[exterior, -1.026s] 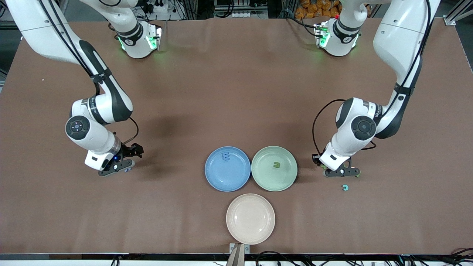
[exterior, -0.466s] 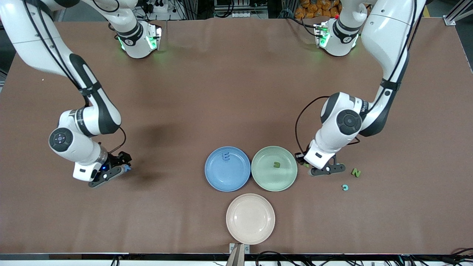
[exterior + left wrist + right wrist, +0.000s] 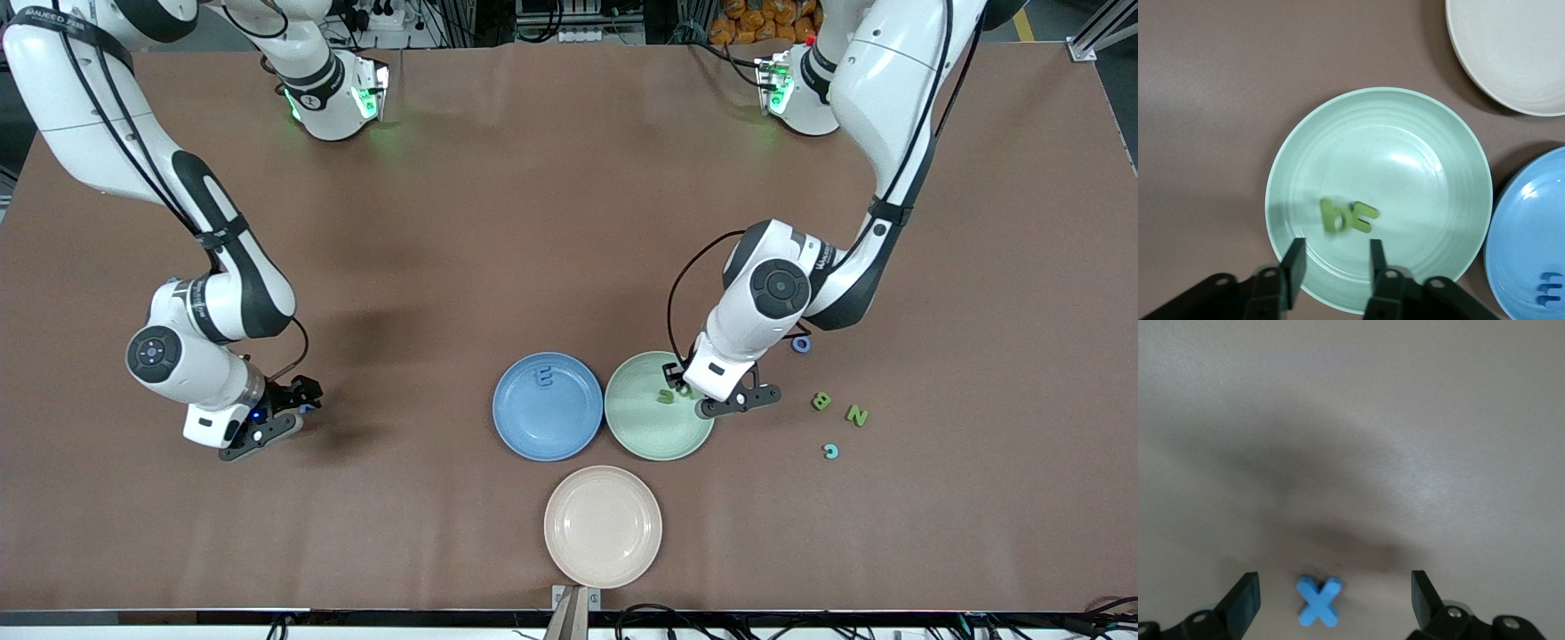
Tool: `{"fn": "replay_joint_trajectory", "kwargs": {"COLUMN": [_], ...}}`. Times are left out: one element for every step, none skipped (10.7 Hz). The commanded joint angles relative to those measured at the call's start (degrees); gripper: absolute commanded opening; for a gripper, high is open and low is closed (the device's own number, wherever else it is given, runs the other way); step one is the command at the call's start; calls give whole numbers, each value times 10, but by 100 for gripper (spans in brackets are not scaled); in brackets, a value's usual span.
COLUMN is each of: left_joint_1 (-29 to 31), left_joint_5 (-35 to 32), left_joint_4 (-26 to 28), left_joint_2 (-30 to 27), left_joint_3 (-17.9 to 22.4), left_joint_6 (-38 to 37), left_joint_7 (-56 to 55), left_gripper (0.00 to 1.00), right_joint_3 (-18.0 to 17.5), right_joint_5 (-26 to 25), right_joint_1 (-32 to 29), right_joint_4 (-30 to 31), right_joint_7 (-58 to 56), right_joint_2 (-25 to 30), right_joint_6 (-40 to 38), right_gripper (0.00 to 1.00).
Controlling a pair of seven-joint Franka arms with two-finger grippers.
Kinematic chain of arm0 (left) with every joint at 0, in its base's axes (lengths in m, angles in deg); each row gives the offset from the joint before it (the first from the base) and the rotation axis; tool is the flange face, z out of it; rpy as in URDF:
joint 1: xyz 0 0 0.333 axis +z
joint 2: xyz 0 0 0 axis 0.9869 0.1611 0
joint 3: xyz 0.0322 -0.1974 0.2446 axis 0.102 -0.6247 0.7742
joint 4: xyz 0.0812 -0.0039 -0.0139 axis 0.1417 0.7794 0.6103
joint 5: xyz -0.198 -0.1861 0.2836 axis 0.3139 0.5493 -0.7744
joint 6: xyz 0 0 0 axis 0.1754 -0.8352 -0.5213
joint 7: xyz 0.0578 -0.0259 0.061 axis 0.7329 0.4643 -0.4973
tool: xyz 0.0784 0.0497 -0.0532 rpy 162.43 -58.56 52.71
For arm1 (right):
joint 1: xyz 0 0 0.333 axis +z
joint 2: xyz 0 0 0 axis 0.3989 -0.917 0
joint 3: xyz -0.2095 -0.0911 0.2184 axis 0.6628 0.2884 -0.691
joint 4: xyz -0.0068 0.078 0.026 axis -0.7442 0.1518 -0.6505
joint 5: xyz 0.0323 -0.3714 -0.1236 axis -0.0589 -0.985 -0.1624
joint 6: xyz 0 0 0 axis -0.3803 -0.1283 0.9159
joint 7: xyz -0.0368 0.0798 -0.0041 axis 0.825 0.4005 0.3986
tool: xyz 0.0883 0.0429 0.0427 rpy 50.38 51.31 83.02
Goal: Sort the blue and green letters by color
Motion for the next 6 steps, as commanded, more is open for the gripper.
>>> {"fn": "replay_joint_trajectory", "kwargs": {"left_joint_1": [4,10,20,33,49,70], "left_joint_5": [-18,-21,-24,-26,-26,-27], "left_joint_4": [-14,-12,-5,2,7,10], "left_joint_2": [3,2,-2,-5,-8,-8], "left_joint_3": [11,10,10,10,10,4], "left_joint_6": [-12,-12,-13,-13,-15,-15], "left_joint_7": [13,30,55,103,157,201], "left_gripper": [100,100,100,100,100,100], "right_joint_3": [-5,-5,-5,-5,-5,-5], "right_joint_5": [-5,-6,-6,-6,-6,-6], "right_joint_1": [7,5,5,6,6,5], "right_joint_4": [-12,-9,-8,-8,-8,-8], "right_joint_7": [47,46,46,46,47,47], "right_joint_2": [-7,-8,-8,-8,-8,-9], "right_joint_6": [-47,-48,-48,-48,-47,-47], "right_gripper": [100,100,100,100,100,100]}}
